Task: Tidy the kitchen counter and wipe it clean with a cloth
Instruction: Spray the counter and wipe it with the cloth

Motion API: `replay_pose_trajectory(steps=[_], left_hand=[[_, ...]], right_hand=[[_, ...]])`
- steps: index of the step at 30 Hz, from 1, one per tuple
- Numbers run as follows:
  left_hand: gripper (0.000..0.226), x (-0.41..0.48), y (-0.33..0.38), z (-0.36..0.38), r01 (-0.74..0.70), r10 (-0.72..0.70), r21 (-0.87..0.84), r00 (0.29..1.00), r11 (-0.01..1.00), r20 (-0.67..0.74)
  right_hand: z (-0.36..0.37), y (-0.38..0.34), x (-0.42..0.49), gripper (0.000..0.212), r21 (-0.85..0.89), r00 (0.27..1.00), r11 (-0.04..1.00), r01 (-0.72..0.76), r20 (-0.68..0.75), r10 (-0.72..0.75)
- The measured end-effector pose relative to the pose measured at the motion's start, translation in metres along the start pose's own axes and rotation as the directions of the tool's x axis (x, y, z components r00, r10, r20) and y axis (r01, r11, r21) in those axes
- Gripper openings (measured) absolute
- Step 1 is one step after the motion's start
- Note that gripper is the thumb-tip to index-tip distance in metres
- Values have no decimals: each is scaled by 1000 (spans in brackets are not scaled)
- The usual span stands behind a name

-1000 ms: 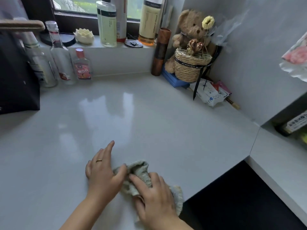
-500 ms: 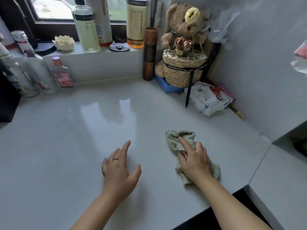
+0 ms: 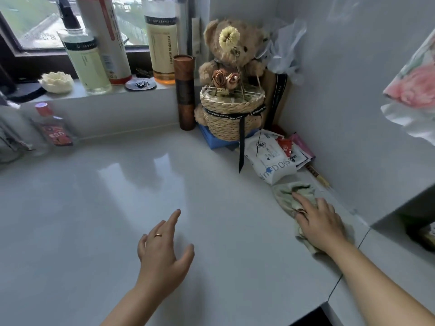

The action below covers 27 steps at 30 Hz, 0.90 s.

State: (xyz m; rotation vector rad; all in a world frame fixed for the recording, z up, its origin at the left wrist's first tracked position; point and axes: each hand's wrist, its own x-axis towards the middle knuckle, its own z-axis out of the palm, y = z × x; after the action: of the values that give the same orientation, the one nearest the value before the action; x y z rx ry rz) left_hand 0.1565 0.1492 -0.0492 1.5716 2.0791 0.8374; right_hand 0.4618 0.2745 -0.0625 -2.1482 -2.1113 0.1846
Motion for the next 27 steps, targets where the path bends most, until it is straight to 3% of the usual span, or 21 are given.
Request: replay_pose_trajectory(steps=[5,12,17,21,24,27], left_hand=[[77,4,-5,-12,20,-21,-21,998,1000,-55],[74,4,-15,-36,30,-33,-34,996,999,-81],[68,0,-33,-59,-15,14,-60,1000,998,-17],[60,-11,-63,-89,-52,59,-153,998,987,39],[55,-19,-91,-112,-108,129,-254,989,961,67],[26,-21,-105,-124,-98,150,-380,983,920,110]], right_hand=[[-1,-9,-4,57,11,996,997,-81,-40,81],[-17,-84,-28,54,243,944,969,-48,-305,123],[-14,-141,-65,40,311,965,950,-17,-242,97],[-12,-181,-115,30,516,991,855,-52,-81,110],[-11,-208,-166,20,599,978,790,-134,-47,201],[-7,-221,-219,15,661,948,712,-237,-2,318]])
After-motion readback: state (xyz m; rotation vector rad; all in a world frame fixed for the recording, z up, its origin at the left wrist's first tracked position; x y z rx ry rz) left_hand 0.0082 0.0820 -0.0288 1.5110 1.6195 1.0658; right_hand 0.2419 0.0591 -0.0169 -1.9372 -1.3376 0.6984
